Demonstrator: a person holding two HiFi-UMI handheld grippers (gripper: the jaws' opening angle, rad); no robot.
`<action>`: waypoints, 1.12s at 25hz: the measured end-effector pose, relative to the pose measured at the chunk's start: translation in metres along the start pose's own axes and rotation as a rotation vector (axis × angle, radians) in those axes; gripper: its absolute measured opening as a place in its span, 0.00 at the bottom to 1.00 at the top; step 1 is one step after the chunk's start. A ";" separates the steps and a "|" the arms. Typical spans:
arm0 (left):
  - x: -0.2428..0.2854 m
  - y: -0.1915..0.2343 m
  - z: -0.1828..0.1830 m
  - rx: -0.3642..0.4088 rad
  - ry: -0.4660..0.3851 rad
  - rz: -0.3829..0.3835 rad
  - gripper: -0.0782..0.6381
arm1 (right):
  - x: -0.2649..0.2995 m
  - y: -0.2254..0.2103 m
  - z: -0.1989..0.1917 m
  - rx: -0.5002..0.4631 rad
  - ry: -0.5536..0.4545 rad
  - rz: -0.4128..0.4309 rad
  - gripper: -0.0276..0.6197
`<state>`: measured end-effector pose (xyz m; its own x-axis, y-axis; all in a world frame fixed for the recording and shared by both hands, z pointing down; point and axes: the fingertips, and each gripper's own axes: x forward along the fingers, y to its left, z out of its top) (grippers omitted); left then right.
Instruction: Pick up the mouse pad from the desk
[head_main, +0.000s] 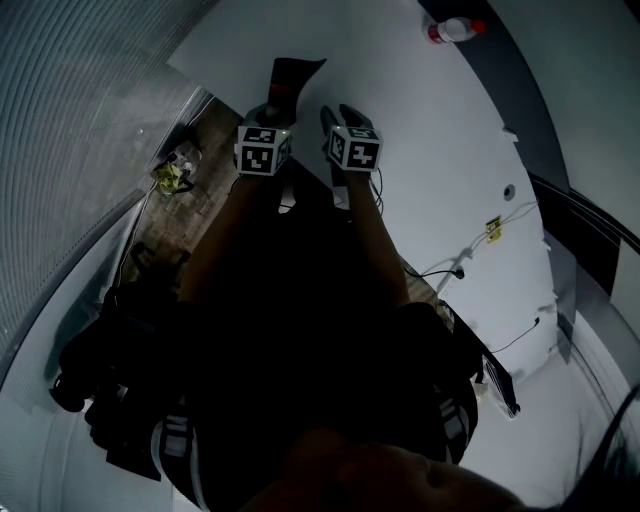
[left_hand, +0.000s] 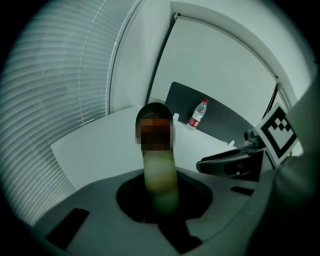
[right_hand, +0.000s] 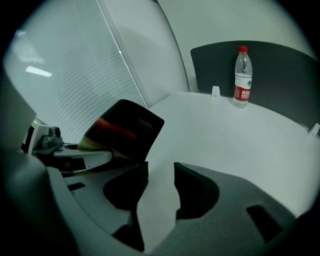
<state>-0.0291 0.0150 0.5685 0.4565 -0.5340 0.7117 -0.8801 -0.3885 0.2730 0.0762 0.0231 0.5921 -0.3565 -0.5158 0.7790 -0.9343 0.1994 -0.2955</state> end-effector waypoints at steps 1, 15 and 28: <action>-0.003 0.001 0.002 0.008 -0.007 0.005 0.15 | -0.003 0.001 0.000 -0.001 -0.001 0.000 0.28; -0.052 -0.013 0.039 0.038 -0.095 -0.029 0.15 | -0.040 0.005 0.026 -0.011 -0.100 -0.038 0.07; -0.074 -0.018 0.066 0.066 -0.164 -0.059 0.15 | -0.061 0.009 0.046 -0.014 -0.171 -0.076 0.05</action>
<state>-0.0382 0.0115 0.4680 0.5268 -0.6220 0.5793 -0.8432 -0.4682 0.2641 0.0890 0.0177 0.5166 -0.2810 -0.6640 0.6929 -0.9589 0.1651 -0.2307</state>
